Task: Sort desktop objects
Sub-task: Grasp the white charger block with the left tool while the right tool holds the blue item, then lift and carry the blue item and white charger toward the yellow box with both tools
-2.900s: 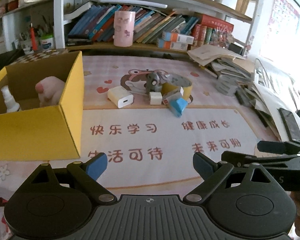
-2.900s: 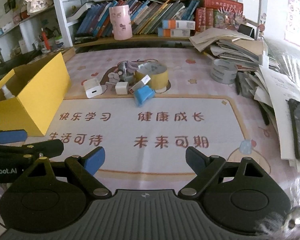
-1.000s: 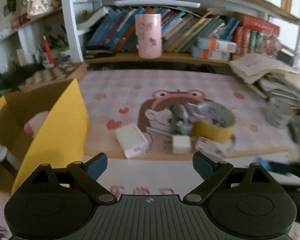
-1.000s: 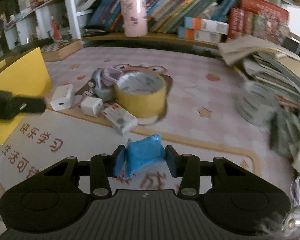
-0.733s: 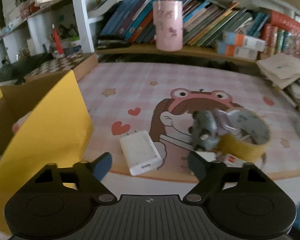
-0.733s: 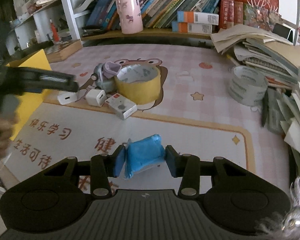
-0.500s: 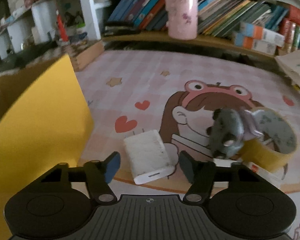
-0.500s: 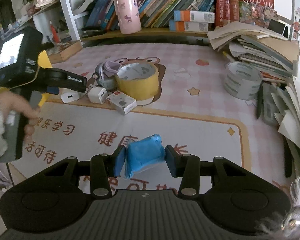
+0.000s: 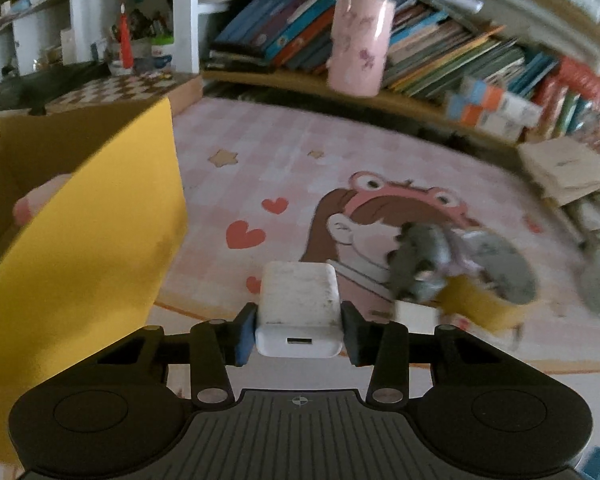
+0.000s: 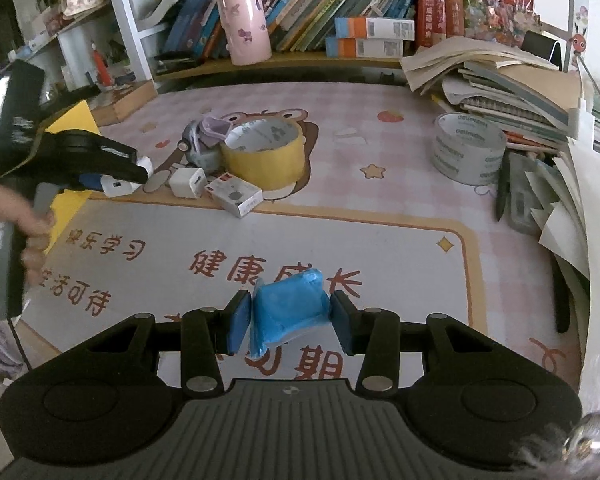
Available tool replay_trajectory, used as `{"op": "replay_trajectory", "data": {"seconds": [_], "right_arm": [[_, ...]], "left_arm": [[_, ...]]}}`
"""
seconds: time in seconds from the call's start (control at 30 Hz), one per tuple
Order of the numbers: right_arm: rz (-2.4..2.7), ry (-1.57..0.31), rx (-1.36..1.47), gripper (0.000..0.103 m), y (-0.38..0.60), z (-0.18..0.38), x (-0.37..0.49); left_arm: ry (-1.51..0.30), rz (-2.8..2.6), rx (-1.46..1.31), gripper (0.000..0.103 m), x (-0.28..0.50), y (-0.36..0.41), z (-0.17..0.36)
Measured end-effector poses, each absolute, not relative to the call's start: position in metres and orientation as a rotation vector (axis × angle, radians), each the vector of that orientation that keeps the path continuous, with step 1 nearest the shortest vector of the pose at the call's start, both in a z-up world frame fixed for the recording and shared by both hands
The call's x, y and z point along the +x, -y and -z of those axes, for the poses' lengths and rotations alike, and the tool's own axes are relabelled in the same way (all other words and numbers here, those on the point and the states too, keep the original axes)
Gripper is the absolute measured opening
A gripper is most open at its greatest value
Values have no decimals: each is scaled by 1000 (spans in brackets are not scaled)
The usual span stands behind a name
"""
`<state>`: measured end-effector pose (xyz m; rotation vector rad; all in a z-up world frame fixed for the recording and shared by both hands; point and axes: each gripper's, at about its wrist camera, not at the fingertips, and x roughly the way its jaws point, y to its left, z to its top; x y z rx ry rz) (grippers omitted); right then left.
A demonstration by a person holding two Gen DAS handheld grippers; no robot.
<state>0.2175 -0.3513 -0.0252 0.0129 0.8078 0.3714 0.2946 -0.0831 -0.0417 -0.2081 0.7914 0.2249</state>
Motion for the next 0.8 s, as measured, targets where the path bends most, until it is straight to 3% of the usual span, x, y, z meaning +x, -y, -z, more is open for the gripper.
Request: {"op": "replay_trajectory", "data": {"seconds": [0.4,0.8], "right_arm": [[-396,-785,15,40,346,11,203],[-282,-736,97,40,352,-14,180]], "left_arm": [[-740,-77,-323,42,224,93,2],[-727,58,-416,42,206,90,-16]]}}
